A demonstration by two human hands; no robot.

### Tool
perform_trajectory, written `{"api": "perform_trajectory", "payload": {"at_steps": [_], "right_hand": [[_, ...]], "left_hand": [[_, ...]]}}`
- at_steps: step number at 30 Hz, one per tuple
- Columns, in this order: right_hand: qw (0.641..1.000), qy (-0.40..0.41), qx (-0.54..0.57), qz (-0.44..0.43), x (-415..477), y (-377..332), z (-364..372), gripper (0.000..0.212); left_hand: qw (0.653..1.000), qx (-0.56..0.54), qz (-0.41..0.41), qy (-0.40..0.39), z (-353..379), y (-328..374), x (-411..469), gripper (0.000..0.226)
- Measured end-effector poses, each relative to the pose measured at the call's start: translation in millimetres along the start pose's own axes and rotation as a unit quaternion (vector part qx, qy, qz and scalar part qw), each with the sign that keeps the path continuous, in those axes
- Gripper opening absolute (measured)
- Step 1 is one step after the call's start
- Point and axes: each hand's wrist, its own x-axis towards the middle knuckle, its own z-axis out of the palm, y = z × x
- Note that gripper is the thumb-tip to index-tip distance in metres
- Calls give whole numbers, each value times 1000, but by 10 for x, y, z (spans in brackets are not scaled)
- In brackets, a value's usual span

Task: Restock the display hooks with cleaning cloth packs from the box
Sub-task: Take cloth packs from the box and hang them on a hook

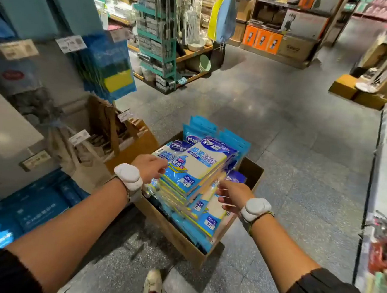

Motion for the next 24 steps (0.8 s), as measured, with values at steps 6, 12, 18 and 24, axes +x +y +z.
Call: {"api": "perform_trajectory", "payload": {"at_steps": [6, 12, 18, 24], "right_hand": [[996, 65, 21, 49, 585, -108, 178, 15], [988, 122, 63, 75, 1054, -156, 368, 22], [980, 122, 117, 104, 1381, -153, 473, 58], [976, 122, 129, 128, 1695, -162, 504, 58]], "left_hand": [[996, 68, -5, -59, 90, 43, 870, 29], [977, 170, 24, -124, 245, 97, 1476, 21], [972, 175, -19, -157, 451, 63, 1828, 51], [955, 203, -67, -206, 709, 60, 2180, 83]]}}
